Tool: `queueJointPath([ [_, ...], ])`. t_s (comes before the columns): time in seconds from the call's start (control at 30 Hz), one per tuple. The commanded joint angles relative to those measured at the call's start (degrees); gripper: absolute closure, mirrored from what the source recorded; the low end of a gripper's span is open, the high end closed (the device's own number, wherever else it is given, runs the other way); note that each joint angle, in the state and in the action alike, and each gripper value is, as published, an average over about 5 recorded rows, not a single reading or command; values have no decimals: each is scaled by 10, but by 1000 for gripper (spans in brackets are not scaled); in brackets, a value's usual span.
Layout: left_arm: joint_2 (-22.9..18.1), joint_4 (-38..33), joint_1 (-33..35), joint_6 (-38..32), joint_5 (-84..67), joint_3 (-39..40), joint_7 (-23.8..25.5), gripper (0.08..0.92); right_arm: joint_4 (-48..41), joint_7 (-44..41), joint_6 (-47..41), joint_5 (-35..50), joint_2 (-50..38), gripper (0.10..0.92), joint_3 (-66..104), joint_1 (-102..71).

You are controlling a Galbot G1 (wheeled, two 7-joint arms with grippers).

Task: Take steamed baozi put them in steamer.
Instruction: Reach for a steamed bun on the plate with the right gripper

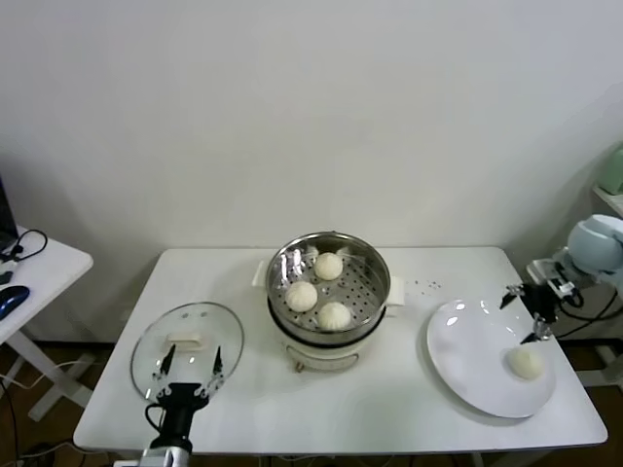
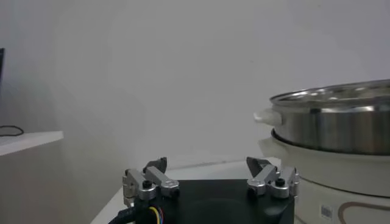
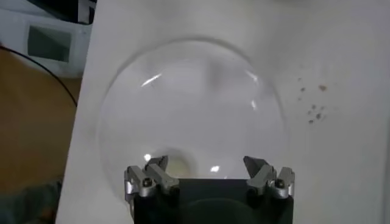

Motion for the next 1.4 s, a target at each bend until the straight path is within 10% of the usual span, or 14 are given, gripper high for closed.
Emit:
queueJointPath([
  [0.03, -2, -2, 4, 3, 1, 2, 0, 177, -54, 8, 1, -48, -18, 203, 123, -165],
  [1.4, -6, 1, 12, 4, 10, -2, -12, 177, -114, 15, 9, -76, 49, 294, 142, -182],
])
